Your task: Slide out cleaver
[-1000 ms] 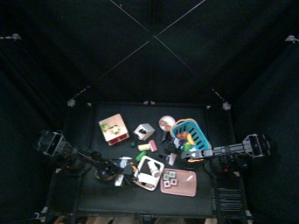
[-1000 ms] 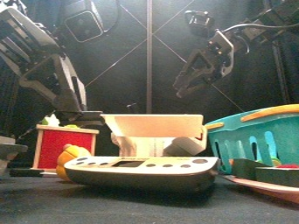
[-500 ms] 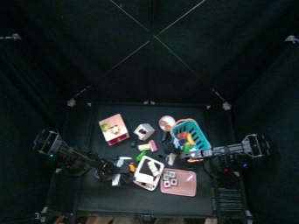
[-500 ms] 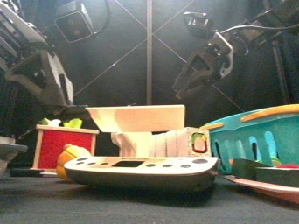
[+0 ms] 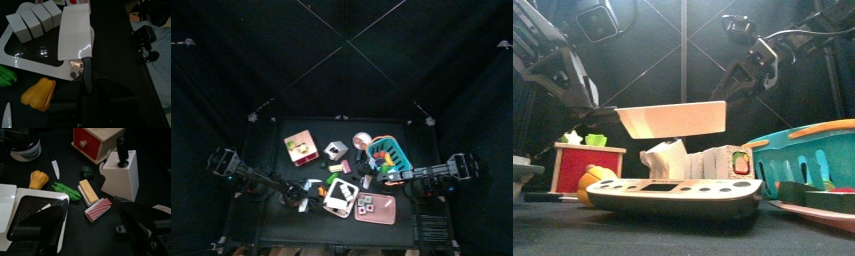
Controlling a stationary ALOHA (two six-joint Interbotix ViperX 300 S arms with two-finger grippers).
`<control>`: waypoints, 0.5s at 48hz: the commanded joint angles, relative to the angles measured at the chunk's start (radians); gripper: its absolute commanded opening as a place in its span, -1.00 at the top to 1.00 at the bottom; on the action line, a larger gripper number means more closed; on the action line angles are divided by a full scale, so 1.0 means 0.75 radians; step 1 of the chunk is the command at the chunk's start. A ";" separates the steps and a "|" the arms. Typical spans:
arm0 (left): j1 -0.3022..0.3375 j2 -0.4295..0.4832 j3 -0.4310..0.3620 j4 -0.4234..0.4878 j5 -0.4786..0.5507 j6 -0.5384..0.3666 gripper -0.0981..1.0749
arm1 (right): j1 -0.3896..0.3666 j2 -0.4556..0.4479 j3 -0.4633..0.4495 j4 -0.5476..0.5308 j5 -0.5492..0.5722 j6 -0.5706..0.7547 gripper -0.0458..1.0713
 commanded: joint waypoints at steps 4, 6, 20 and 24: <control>0.000 -0.016 -0.020 -0.002 -0.010 0.002 -0.11 | -0.006 -0.016 -0.033 -0.002 -0.002 0.002 -0.90; 0.000 -0.016 -0.020 -0.004 -0.010 0.002 -0.11 | -0.006 -0.016 -0.033 -0.002 -0.002 0.002 -0.90; 0.000 -0.016 -0.031 -0.002 -0.012 0.002 -0.11 | -0.006 -0.016 -0.033 -0.002 -0.002 0.000 -0.90; 0.000 -0.018 -0.043 -0.008 -0.018 0.000 -0.11 | -0.006 -0.018 -0.033 -0.002 -0.002 0.000 -0.90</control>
